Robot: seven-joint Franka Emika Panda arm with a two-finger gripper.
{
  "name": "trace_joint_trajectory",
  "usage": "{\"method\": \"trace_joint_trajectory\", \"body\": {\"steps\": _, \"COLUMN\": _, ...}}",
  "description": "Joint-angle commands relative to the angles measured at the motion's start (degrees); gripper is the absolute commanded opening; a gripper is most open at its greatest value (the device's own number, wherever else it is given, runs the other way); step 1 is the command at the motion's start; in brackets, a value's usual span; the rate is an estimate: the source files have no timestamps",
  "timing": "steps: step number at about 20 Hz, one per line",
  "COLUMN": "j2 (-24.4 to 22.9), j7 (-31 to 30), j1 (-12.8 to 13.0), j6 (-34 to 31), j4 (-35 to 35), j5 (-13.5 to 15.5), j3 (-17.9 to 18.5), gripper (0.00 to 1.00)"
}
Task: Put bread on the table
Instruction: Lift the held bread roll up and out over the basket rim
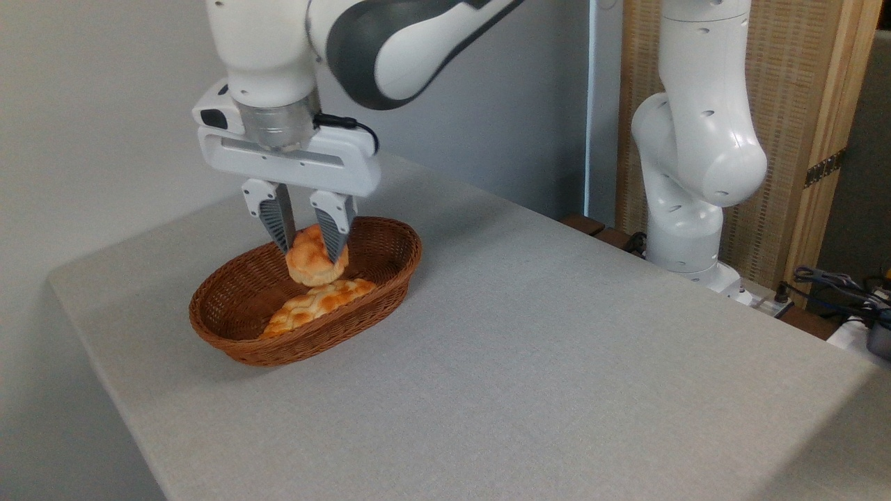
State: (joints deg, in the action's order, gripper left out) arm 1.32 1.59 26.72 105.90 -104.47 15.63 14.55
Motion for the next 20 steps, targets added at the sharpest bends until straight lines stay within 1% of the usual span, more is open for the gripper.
{"method": "trace_joint_trajectory", "body": {"steps": 1, "j2": -1.1, "j7": 8.7, "j1": 0.4, "j6": -0.7, "j4": -0.8, "j5": -4.3, "j3": 5.1, "gripper": 0.52}}
{"method": "trace_joint_trajectory", "body": {"steps": 4, "j2": -0.6, "j7": 12.8, "j1": 0.3, "j6": -0.8, "j4": -1.2, "j5": -6.7, "j3": 6.9, "gripper": 0.52}}
{"method": "trace_joint_trajectory", "body": {"steps": 5, "j2": -0.2, "j7": 15.1, "j1": 0.3, "j6": -0.8, "j4": -1.3, "j5": -7.8, "j3": 7.7, "gripper": 0.53}}
{"method": "trace_joint_trajectory", "body": {"steps": 8, "j2": 1.4, "j7": 20.1, "j1": 0.3, "j6": -0.7, "j4": -2.1, "j5": -9.3, "j3": 9.5, "gripper": 0.54}}
{"method": "trace_joint_trajectory", "body": {"steps": 10, "j2": 1.8, "j7": 22.5, "j1": 0.3, "j6": -0.7, "j4": -2.5, "j5": -9.6, "j3": 10.1, "gripper": 0.56}}
{"method": "trace_joint_trajectory", "body": {"steps": 12, "j2": 2.5, "j7": 24.7, "j1": 0.2, "j6": -0.7, "j4": -2.8, "j5": -9.6, "j3": 11.5, "gripper": 0.63}}
{"method": "trace_joint_trajectory", "body": {"steps": 13, "j2": 2.6, "j7": 26.1, "j1": 0.1, "j6": -0.7, "j4": -2.9, "j5": -9.7, "j3": 11.7, "gripper": 0.75}}
{"method": "trace_joint_trajectory", "body": {"steps": 15, "j2": 3.3, "j7": 27.8, "j1": -0.1, "j6": -0.6, "j4": -3.5, "j5": -9.7, "j3": 11.9, "gripper": 0.91}}
{"method": "trace_joint_trajectory", "body": {"steps": 16, "j2": 3.4, "j7": 28.4, "j1": -0.4, "j6": -0.6, "j4": -3.5, "j5": -9.8, "j3": 12.0, "gripper": 0.93}}
{"method": "trace_joint_trajectory", "body": {"steps": 17, "j2": 3.7, "j7": 29.0, "j1": -1.2, "j6": -0.6, "j4": -3.5, "j5": -10.0, "j3": 12.1, "gripper": 0.99}}
{"method": "trace_joint_trajectory", "body": {"steps": 20, "j2": 3.9, "j7": 29.2, "j1": -1.5, "j6": -0.6, "j4": -3.6, "j5": -10.1, "j3": 12.1, "gripper": 1.0}}
